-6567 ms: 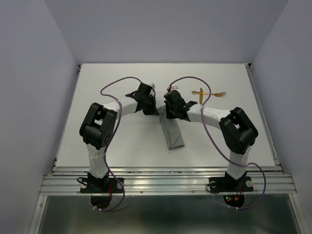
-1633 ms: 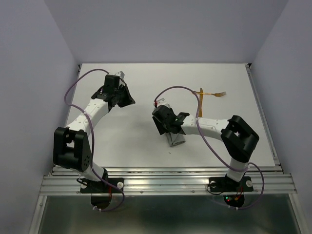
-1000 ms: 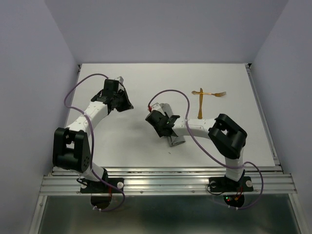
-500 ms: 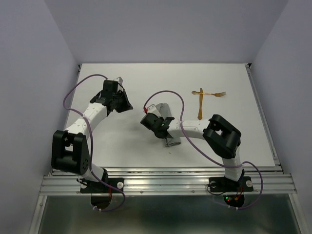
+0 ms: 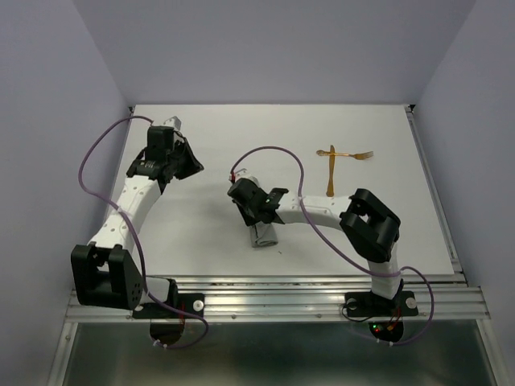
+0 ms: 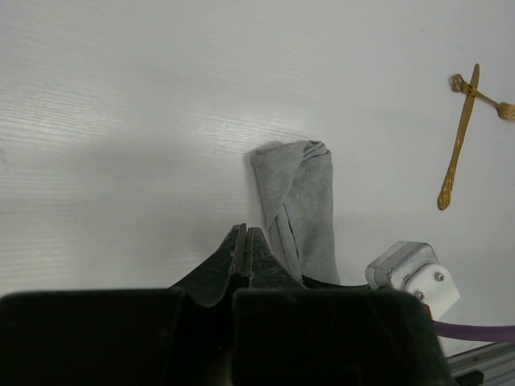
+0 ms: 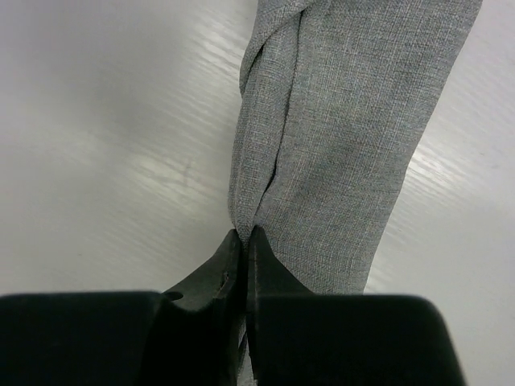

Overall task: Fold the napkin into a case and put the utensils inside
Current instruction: Pick up the smaller rectangle-folded napkin from the center of the board, then turn over the smaller rectangle-folded napkin at the center of the board.

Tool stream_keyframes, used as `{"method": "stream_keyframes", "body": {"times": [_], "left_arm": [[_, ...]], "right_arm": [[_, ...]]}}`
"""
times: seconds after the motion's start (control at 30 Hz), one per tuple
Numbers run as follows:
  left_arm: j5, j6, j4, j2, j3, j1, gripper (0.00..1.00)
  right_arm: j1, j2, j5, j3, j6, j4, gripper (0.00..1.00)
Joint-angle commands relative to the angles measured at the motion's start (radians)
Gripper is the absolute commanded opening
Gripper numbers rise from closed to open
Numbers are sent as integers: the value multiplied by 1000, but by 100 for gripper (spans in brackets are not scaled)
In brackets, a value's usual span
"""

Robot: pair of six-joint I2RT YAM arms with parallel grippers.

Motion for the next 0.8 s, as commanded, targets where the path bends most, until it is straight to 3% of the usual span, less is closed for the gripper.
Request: {"method": "stream_keyframes", "body": {"times": [0.0,0.3,0.77], "left_arm": [[-18,24,-37,-73,69,33,0],[-22,53,-91,-112,134,68,0],[-25,56,-95,-119,126,79,0]], "right_arm": [[9,-42,-132,61,61,86,1],[9,-34,-305,83,101,203,1],[-12,-36,-707,26,160,467,1]]}}
